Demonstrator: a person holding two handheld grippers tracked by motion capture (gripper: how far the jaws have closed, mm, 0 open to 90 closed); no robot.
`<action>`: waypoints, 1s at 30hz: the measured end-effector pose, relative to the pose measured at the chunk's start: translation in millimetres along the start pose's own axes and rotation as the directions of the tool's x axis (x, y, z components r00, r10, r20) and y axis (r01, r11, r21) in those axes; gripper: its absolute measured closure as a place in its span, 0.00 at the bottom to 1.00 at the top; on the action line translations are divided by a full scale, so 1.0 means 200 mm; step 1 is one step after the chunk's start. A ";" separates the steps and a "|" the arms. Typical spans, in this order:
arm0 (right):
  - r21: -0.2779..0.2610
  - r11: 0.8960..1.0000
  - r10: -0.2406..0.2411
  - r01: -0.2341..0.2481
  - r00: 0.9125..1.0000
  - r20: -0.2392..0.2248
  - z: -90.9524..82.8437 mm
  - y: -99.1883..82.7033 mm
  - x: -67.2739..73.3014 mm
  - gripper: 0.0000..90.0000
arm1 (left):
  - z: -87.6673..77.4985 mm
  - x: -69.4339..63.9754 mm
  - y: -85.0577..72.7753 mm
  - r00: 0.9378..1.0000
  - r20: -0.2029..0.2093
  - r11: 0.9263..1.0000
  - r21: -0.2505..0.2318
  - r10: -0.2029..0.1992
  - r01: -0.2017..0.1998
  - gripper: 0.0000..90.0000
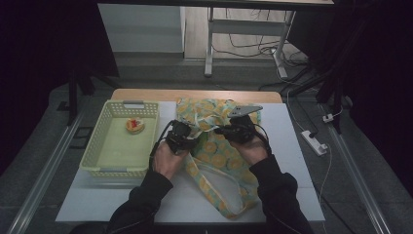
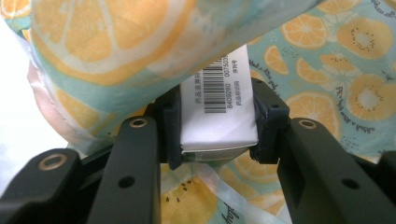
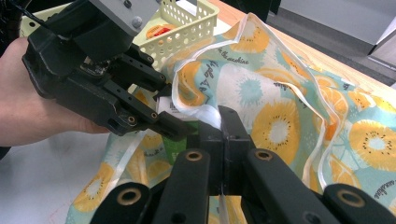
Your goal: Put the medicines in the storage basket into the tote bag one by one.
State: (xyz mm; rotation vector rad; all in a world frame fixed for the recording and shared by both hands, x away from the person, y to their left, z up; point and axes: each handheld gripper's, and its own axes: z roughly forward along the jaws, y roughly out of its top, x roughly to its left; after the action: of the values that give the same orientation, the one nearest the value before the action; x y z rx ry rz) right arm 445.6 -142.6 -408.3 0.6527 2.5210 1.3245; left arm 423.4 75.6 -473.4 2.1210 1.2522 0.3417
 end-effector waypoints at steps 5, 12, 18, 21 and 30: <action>-0.003 1.000 -0.001 0.001 1.000 0.006 0.00 0.00 0.00 1.00 | -0.01 0.00 -0.01 1.000 0.016 1.000 -0.005 0.009 -0.009 0.66; -0.006 1.000 0.002 -0.002 1.000 0.007 0.00 0.00 0.00 1.00 | -0.06 -0.02 -0.02 0.999 0.031 0.999 -0.033 0.017 -0.016 0.59; -0.006 1.000 0.000 0.000 1.000 0.005 0.00 0.00 0.00 1.00 | -0.10 -0.03 -0.02 0.998 0.048 0.999 -0.043 0.029 -0.027 0.51; -0.009 1.000 -0.001 0.001 1.000 0.007 0.00 0.00 0.00 1.00 | -0.13 -0.03 -0.03 0.998 0.059 0.998 -0.047 0.034 -0.031 0.48; -0.017 1.000 -0.002 0.002 1.000 0.005 -0.01 0.01 0.00 1.00 | -0.25 -0.03 -0.08 0.991 0.121 0.997 -0.067 0.056 -0.048 0.39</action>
State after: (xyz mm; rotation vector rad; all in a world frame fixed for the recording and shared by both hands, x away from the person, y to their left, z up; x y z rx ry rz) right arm 444.9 -142.6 -406.6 0.6485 2.5033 1.3401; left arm 384.2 96.4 -444.2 2.0903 1.1027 0.2653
